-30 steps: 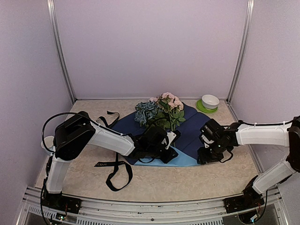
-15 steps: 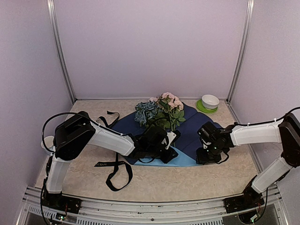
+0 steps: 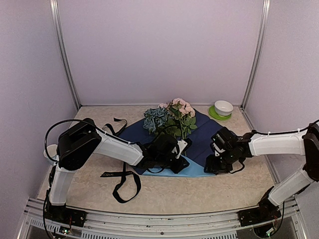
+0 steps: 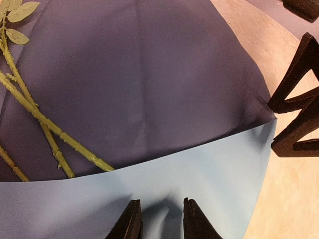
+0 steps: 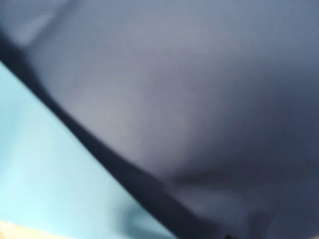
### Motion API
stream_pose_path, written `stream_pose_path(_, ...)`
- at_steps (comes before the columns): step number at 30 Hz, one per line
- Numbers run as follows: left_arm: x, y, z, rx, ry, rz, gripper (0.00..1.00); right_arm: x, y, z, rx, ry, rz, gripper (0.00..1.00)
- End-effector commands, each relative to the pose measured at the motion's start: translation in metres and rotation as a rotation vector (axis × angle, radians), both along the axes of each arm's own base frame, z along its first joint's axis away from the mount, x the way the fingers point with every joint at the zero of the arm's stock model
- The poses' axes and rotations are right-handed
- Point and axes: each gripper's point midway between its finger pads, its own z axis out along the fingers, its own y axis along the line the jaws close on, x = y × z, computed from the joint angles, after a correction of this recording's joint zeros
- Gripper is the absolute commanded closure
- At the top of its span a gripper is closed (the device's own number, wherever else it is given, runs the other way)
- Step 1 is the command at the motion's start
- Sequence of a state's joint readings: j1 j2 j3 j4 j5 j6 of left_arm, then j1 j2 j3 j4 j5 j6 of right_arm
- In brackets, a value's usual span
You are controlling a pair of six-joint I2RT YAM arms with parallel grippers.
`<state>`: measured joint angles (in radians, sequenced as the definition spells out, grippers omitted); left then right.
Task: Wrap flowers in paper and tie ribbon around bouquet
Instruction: Press the fold line of the 1/4-folded wrapping paper, then pick up the one-fourth-folded wrapping paper from the center of the board.
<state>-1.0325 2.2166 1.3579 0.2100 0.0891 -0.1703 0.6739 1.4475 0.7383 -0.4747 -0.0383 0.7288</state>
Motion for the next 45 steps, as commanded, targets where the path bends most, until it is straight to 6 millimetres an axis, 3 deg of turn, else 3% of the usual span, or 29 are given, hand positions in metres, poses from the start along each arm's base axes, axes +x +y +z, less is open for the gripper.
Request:
stream_pose_path(1, 0.002, 0.030, -0.035, 0.123, 0.050, 0.043, 0.71, 0.002, 0.002, 0.028, 0.017, -0.050, -0.004, 0.46)
stream_pose_path(6, 0.006, 0.035, -0.030, 0.094, 0.061, 0.051, 0.71, 0.002, 0.022, 0.048, 0.047, -0.125, 0.194, 0.43)
stream_pose_path(12, 0.004, 0.030, -0.023, 0.063, 0.073, 0.038, 0.71, -0.003, 0.015, 0.023, 0.075, -0.010, -0.009, 0.43)
stream_pose_path(14, 0.002, 0.030, -0.024, 0.061, 0.078, 0.034, 0.70, -0.005, 0.001, 0.016, 0.076, 0.026, -0.123, 0.47)
stream_pose_path(21, -0.001, 0.024, -0.026, 0.067, 0.083, 0.018, 0.70, -0.014, 0.005, 0.017, 0.326, 0.094, -0.350, 0.52)
stream_pose_path(28, -0.003, 0.021, -0.024, 0.062, 0.078, 0.010, 0.70, -0.011, -0.012, -0.003, 0.220, 0.182, -0.584, 0.51)
stream_pose_path(35, -0.003, 0.023, -0.023, 0.073, 0.069, 0.009, 0.70, -0.014, -0.018, -0.028, 0.068, 0.251, -0.561, 0.56)
stream_pose_path(37, -0.003, 0.022, -0.022, 0.071, 0.066, 0.006, 0.70, -0.015, -0.022, -0.034, 0.057, 0.249, -0.578, 0.60)
stream_pose_path(40, -0.003, 0.023, -0.021, 0.073, 0.063, 0.007, 0.70, -0.020, -0.024, -0.038, 0.056, 0.263, -0.585, 0.74)
stream_pose_path(43, -0.002, 0.023, -0.018, 0.071, 0.056, 0.005, 0.70, -0.020, -0.024, -0.036, 0.054, 0.257, -0.571, 0.79)
stream_pose_path(45, -0.002, 0.023, -0.020, 0.076, 0.054, 0.007, 0.70, -0.020, -0.025, -0.035, 0.051, 0.248, -0.565, 0.89)
